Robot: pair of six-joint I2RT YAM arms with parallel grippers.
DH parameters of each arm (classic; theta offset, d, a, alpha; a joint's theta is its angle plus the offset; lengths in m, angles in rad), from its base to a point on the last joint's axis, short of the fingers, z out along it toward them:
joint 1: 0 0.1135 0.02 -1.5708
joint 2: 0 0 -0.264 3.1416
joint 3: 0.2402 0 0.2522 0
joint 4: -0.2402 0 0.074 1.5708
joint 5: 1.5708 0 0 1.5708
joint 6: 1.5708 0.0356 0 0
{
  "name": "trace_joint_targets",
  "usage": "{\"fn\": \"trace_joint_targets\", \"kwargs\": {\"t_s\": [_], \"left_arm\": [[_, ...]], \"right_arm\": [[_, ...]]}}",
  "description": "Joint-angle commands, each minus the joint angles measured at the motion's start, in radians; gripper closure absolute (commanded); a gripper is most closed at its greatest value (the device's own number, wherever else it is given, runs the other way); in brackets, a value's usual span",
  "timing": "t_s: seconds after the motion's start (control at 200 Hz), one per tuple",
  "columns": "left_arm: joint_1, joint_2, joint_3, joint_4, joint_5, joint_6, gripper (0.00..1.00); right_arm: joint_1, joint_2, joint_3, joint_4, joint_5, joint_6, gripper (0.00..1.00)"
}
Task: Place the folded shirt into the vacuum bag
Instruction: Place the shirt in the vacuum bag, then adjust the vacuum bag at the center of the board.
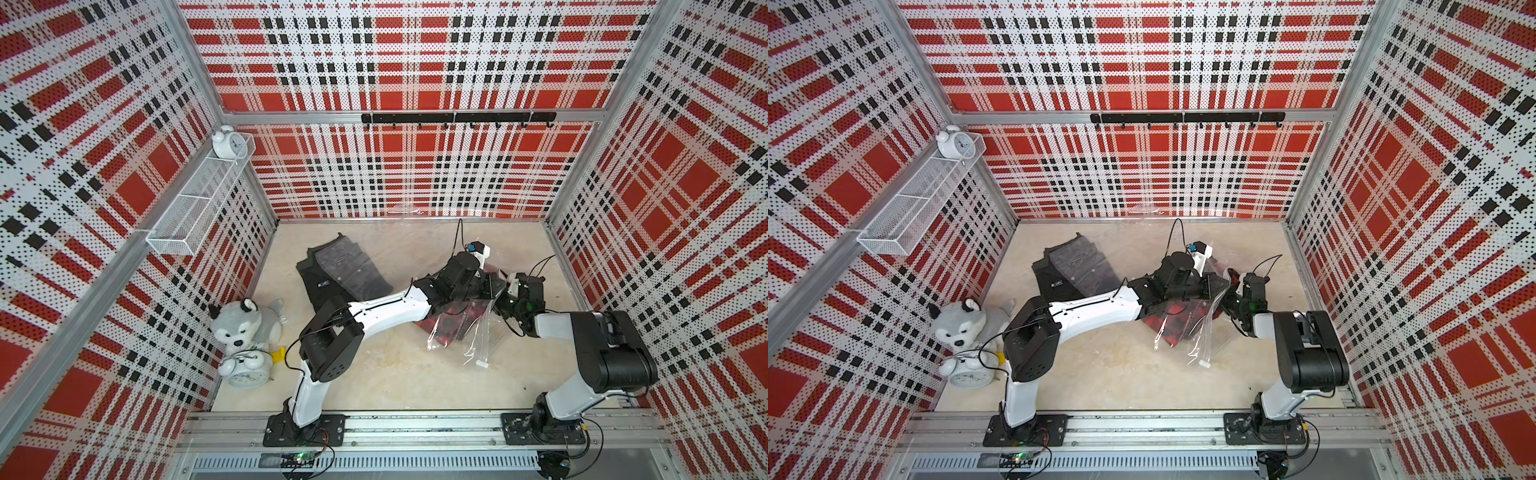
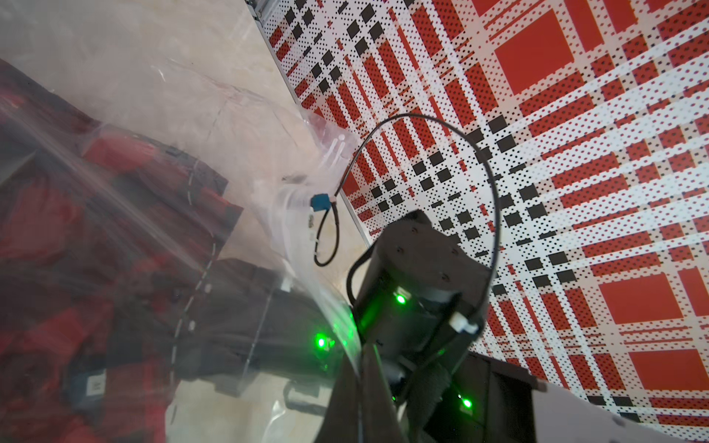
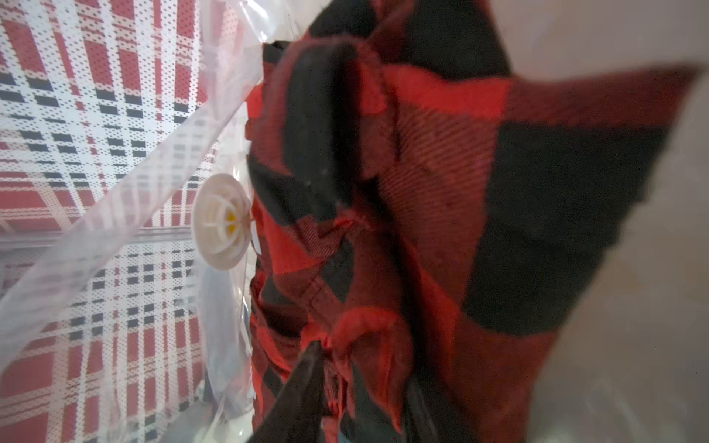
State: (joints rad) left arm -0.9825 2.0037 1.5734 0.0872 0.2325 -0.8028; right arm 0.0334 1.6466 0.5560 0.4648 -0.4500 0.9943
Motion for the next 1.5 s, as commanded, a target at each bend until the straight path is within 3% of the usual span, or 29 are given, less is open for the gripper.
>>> {"fn": "trace_joint_targets", "kwargs": {"t_s": [0.0,0.15,0.251,0.501,0.802,0.982,1.253,1.393,1.498], "left_arm": [[-0.014,-0.043,0.042,0.011,0.031,0.021,1.0],[-0.011,-0.048,0.055,0.002,0.023,0.028,1.0],[0.002,-0.054,0.051,-0.009,-0.009,0.042,1.0],[0.086,-0.01,0.061,-0.009,-0.022,0.05,1.0],[0.122,-0.017,0.071,-0.023,-0.017,0.062,1.0],[0.131,-0.048,0.056,-0.031,-0.026,0.07,1.0],[0.139,-0.079,0.035,-0.035,-0.034,0.08,1.0],[0.142,-0.086,0.022,-0.03,-0.033,0.081,1.0],[0.142,-0.089,0.022,-0.026,-0.028,0.08,1.0]], "right_arm": [[0.012,0.077,0.06,0.143,-0.055,0.051,0.66],[0.019,0.123,0.119,0.139,-0.088,0.047,0.61],[0.02,0.047,0.102,0.043,-0.07,-0.008,0.47],[0.004,-0.347,-0.031,-0.36,0.042,-0.183,0.16],[-0.14,-0.797,-0.12,-0.781,0.075,-0.262,0.0],[-0.186,-0.832,-0.154,-0.857,0.05,-0.255,0.0],[-0.188,-0.699,-0.238,-0.647,-0.062,-0.187,0.02],[-0.187,-0.619,-0.281,-0.495,-0.145,-0.134,0.15],[-0.174,-0.575,-0.291,-0.427,-0.163,-0.113,0.39]]}}
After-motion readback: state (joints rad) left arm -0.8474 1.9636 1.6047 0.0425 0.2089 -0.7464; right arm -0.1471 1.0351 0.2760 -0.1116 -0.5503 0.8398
